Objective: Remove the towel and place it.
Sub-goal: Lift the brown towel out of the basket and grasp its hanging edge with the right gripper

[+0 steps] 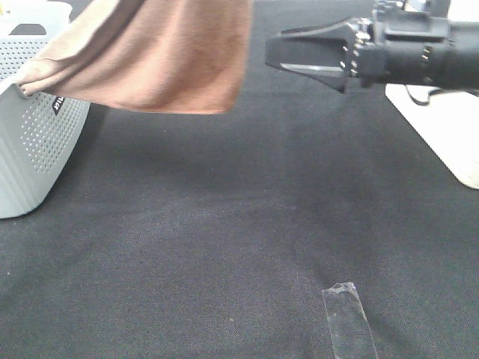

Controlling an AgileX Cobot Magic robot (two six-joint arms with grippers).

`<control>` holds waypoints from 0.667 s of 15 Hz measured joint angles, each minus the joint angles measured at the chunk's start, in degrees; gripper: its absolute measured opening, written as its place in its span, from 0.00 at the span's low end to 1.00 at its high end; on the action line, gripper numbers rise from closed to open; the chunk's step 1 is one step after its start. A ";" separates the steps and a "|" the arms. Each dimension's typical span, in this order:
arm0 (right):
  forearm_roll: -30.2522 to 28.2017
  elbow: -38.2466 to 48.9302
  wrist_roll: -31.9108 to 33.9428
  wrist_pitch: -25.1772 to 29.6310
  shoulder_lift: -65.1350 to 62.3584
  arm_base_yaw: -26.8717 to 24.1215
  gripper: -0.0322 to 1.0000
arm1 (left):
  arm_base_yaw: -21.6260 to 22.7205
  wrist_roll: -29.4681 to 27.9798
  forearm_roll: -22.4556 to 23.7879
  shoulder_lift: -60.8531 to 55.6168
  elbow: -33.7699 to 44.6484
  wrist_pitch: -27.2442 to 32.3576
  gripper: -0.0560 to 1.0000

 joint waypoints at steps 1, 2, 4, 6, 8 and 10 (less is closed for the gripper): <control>0.00 -1.32 0.52 0.00 1.26 0.11 0.90 | 0.00 0.00 -0.29 0.69 0.00 -1.09 0.05; 0.11 -2.23 0.97 -0.11 2.18 0.69 0.90 | 0.00 0.00 -0.40 1.20 0.00 -1.89 0.05; 0.11 -2.92 1.03 -3.09 3.27 3.27 0.90 | 0.00 0.00 -1.38 1.83 0.00 -4.13 0.05; 0.00 -2.98 1.03 -5.10 4.07 6.53 0.90 | 0.00 0.00 -2.18 1.83 0.00 -6.99 0.05; 0.00 -3.04 1.03 -5.04 4.18 9.51 0.90 | 0.00 0.00 -2.29 1.95 0.00 -8.71 0.05; -0.40 -3.04 1.03 -6.02 4.24 10.71 0.90 | 0.00 0.00 -2.29 1.95 0.00 -9.05 0.05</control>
